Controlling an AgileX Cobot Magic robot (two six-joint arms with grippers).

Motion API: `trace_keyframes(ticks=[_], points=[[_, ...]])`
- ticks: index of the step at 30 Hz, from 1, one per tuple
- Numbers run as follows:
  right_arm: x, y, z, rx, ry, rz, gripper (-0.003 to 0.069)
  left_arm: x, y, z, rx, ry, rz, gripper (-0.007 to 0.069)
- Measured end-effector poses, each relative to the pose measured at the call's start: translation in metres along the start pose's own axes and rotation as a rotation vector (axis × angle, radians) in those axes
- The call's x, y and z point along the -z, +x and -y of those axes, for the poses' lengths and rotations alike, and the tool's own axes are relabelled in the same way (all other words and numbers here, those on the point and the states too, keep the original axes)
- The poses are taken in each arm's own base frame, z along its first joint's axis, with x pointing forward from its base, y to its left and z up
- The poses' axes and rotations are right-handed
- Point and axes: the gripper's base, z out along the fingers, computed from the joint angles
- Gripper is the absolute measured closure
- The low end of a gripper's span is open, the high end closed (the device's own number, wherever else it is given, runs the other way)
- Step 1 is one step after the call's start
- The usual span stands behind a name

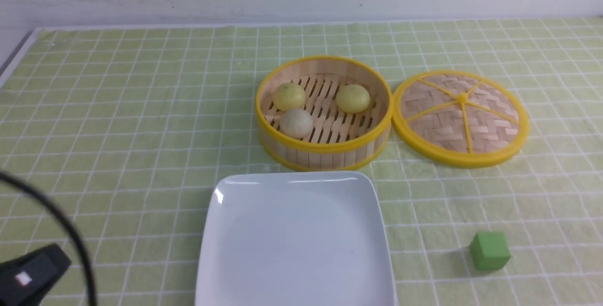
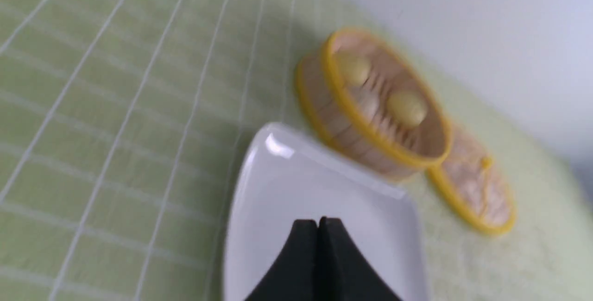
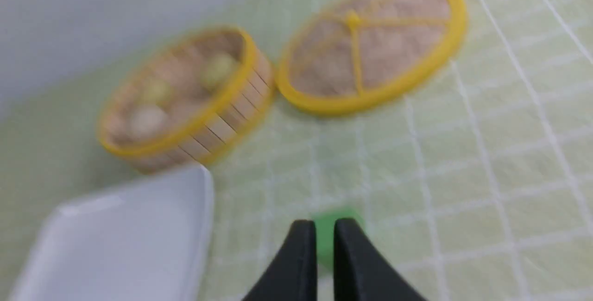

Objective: Put the steamed buns into the plate on the green tablecloth.
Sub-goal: 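Reach toward a bun in the bamboo steamer with the right gripper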

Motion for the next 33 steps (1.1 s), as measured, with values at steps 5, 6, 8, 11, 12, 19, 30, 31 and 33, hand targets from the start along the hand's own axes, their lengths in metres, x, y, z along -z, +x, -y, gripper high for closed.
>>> trace_keyframes(ticks=[5,6,8,11,12,19,30,31,33], points=[[-0.045,-0.025,-0.017,0.051,0.061,-0.394,0.0673,-0.033,-0.016,-0.001,-0.085,-0.202,-0.331,0.0622],[-0.054,-0.026,-0.023,0.105,0.018,-0.441,0.0673,-0.041,-0.018,-0.002,-0.095,-0.219,-0.371,0.0622],[-0.076,-0.031,-0.043,0.182,-0.134,-0.530,0.0669,-0.055,-0.024,-0.002,-0.132,-0.232,-0.435,0.0622],[-0.105,-0.039,-0.072,0.252,-0.309,-0.591,0.0654,-0.072,-0.025,-0.004,-0.150,-0.233,-0.514,0.0622],[-0.116,-0.042,-0.081,0.280,-0.347,-0.608,0.0645,-0.075,-0.024,-0.005,-0.148,-0.231,-0.533,0.0621],[-0.214,-0.080,-0.126,0.408,-0.373,-0.648,0.0553,-0.088,-0.024,-0.008,-0.145,-0.240,-0.579,0.0606],[-0.354,-0.108,-0.162,0.553,-0.199,-0.786,0.0316,-0.088,-0.024,-0.008,-0.169,-0.236,-0.584,0.0570],[-0.363,-0.117,-0.171,0.574,-0.172,-0.750,0.0293,-0.087,-0.024,-0.008,-0.169,-0.236,-0.585,0.0560],[-0.373,-0.122,-0.179,0.581,-0.157,-0.701,0.0284,-0.087,-0.024,-0.008,-0.169,-0.236,-0.586,0.0550]])
